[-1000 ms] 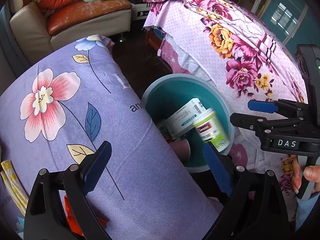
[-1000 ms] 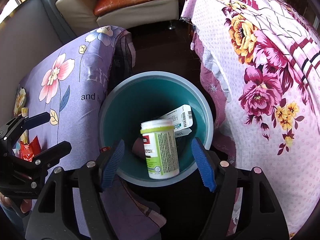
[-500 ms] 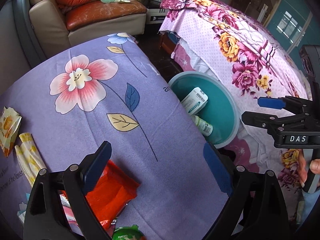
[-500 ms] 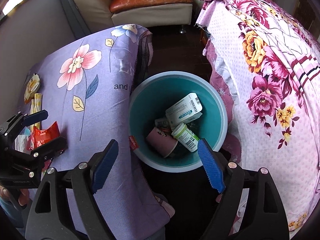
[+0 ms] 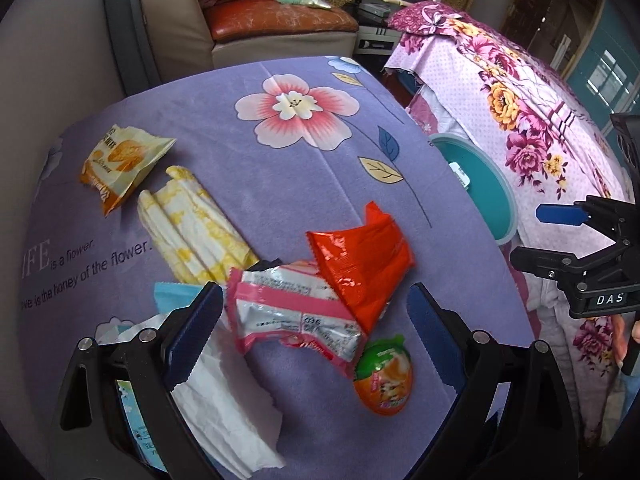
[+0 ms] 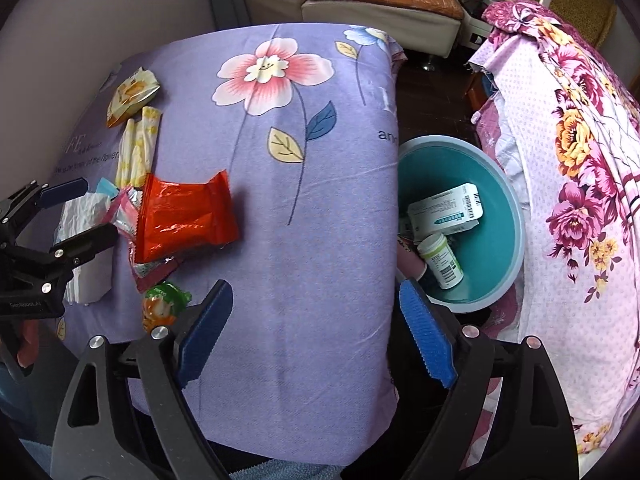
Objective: Collect trash
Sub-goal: 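Move both grippers back toward the remaining wrappers on the table, then grasp the milk carton with the left gripper while the right gripper grasps the white tissue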
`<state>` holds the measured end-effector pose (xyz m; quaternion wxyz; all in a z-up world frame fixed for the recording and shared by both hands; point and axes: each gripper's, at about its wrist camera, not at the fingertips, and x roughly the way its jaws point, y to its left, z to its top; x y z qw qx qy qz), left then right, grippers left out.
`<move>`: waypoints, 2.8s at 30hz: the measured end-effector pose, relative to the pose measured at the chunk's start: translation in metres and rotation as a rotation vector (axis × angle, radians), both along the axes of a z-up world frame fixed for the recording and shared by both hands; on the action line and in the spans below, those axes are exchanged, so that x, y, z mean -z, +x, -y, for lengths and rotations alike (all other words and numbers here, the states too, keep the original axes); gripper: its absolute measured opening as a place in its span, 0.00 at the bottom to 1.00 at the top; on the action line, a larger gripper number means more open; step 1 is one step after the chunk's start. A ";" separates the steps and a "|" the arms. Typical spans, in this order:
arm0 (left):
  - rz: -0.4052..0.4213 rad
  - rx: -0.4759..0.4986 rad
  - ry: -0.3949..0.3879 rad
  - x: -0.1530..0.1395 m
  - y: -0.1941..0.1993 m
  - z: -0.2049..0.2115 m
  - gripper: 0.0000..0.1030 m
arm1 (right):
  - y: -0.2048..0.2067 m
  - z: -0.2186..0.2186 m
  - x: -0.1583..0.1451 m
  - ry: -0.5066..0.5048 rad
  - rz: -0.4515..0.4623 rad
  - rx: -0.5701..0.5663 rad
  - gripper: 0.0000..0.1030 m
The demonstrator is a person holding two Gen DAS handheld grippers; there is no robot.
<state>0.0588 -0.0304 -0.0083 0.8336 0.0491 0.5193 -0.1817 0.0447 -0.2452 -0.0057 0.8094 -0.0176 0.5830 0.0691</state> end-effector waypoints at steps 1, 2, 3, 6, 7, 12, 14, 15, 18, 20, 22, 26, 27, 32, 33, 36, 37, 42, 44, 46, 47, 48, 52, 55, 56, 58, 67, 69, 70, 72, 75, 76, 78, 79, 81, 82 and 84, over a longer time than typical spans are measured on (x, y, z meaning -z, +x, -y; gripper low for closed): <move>0.001 -0.014 0.000 -0.001 -0.003 -0.011 0.91 | -0.002 -0.009 0.001 -0.001 -0.002 -0.014 0.79; 0.000 -0.029 0.000 -0.001 -0.006 -0.021 0.91 | -0.003 -0.019 0.001 0.000 -0.005 -0.030 0.79; -0.001 -0.043 -0.002 -0.002 -0.009 -0.031 0.91 | -0.004 -0.028 0.001 0.003 -0.009 -0.044 0.79; 0.000 -0.076 -0.010 -0.005 -0.018 -0.061 0.91 | -0.007 -0.060 0.003 0.011 -0.021 -0.094 0.79; 0.003 -0.087 -0.008 -0.005 -0.021 -0.070 0.91 | -0.008 -0.069 0.002 0.011 -0.023 -0.110 0.79; -0.003 -0.136 0.009 0.000 -0.036 -0.113 0.91 | -0.012 -0.116 0.002 0.026 -0.040 -0.188 0.79; -0.014 -0.157 0.005 0.005 -0.042 -0.130 0.91 | -0.012 -0.134 0.003 0.035 -0.050 -0.216 0.79; -0.020 -0.166 0.002 0.007 -0.044 -0.136 0.91 | -0.012 -0.142 0.003 0.038 -0.054 -0.231 0.79; -0.033 -0.192 0.007 0.015 -0.050 -0.152 0.91 | -0.012 -0.169 0.005 0.048 -0.064 -0.280 0.79; -0.043 -0.210 0.008 0.020 -0.052 -0.161 0.91 | -0.010 -0.184 0.009 0.066 -0.076 -0.307 0.79; -0.053 -0.223 -0.002 0.022 -0.053 -0.168 0.91 | -0.007 -0.199 0.015 0.079 -0.090 -0.330 0.79; -0.048 -0.249 -0.006 0.023 -0.055 -0.183 0.91 | 0.001 -0.219 0.028 0.105 -0.112 -0.356 0.79; -0.050 -0.256 -0.009 0.023 -0.055 -0.187 0.91 | 0.002 -0.224 0.030 0.105 -0.113 -0.361 0.79; -0.069 -0.287 -0.019 0.027 -0.056 -0.200 0.91 | 0.007 -0.241 0.042 0.098 -0.122 -0.390 0.56; -0.075 -0.288 -0.024 0.028 -0.056 -0.201 0.91 | 0.008 -0.243 0.044 0.098 -0.128 -0.392 0.53; -0.091 -0.280 -0.055 0.028 -0.055 -0.199 0.91 | 0.010 -0.246 0.046 0.107 -0.138 -0.402 0.16; -0.095 -0.274 -0.069 0.028 -0.055 -0.196 0.91 | 0.010 -0.245 0.045 0.109 -0.136 -0.397 0.11; -0.103 -0.215 -0.095 0.025 -0.048 -0.173 0.91 | 0.013 -0.232 0.031 0.104 -0.095 -0.376 0.06; -0.107 -0.199 -0.092 0.027 -0.044 -0.162 0.91 | 0.015 -0.225 0.024 0.101 -0.081 -0.365 0.06; -0.113 -0.195 -0.080 0.031 -0.039 -0.154 0.91 | 0.016 -0.217 0.019 0.087 -0.065 -0.351 0.06; -0.118 -0.195 -0.074 0.034 -0.037 -0.151 0.91 | 0.017 -0.213 0.016 0.085 -0.062 -0.344 0.06; -0.123 -0.197 -0.069 0.037 -0.035 -0.149 0.90 | 0.018 -0.209 0.014 0.078 -0.054 -0.335 0.06; -0.139 -0.193 -0.056 0.046 -0.030 -0.142 0.79 | 0.022 -0.190 0.004 0.062 -0.028 -0.306 0.06; -0.157 -0.178 -0.055 0.052 -0.029 -0.137 0.55 | 0.025 -0.183 0.003 0.060 -0.022 -0.295 0.06; -0.150 -0.179 -0.055 0.052 -0.029 -0.137 0.54 | 0.025 -0.184 0.005 0.074 -0.033 -0.304 0.06; -0.136 -0.172 -0.047 0.049 -0.031 -0.138 0.53 | 0.023 -0.188 0.008 0.118 -0.066 -0.321 0.11; -0.114 -0.239 -0.006 0.043 -0.036 -0.179 0.52 | 0.015 -0.234 0.032 0.074 -0.066 -0.409 0.66; -0.117 -0.244 0.000 0.044 -0.037 -0.182 0.52 | 0.015 -0.242 0.040 0.071 -0.073 -0.420 0.66; -0.120 -0.246 0.004 0.045 -0.038 -0.183 0.52 | 0.014 -0.246 0.043 0.065 -0.069 -0.426 0.64; -0.121 -0.245 0.013 0.047 -0.039 -0.182 0.53 | 0.012 -0.250 0.047 0.062 -0.080 -0.442 0.35; -0.123 -0.240 0.026 0.051 -0.039 -0.177 0.53 | 0.009 -0.249 0.046 0.064 -0.096 -0.455 0.06; -0.127 -0.238 0.024 0.052 -0.039 -0.175 0.54 | 0.008 -0.247 0.043 0.059 -0.085 -0.459 0.05; -0.131 -0.238 0.022 0.054 -0.038 -0.173 0.53 | 0.008 -0.240 0.034 0.079 -0.071 -0.448 0.04; -0.127 -0.240 0.028 0.055 -0.038 -0.172 0.53 | 0.008 -0.235 0.028 0.090 -0.063 -0.440 0.04; -0.120 -0.248 0.037 0.054 -0.038 -0.170 0.51 | 0.008 -0.227 0.016 0.102 -0.039 -0.426 0.04; -0.115 -0.252 0.038 0.052 -0.038 -0.170 0.49 | 0.008 -0.222 0.011 0.109 -0.032 -0.418 0.04; -0.104 -0.266 0.034 0.046 -0.038 -0.171 0.49 | 0.010 -0.212 0.001 0.114 -0.011 -0.400 0.04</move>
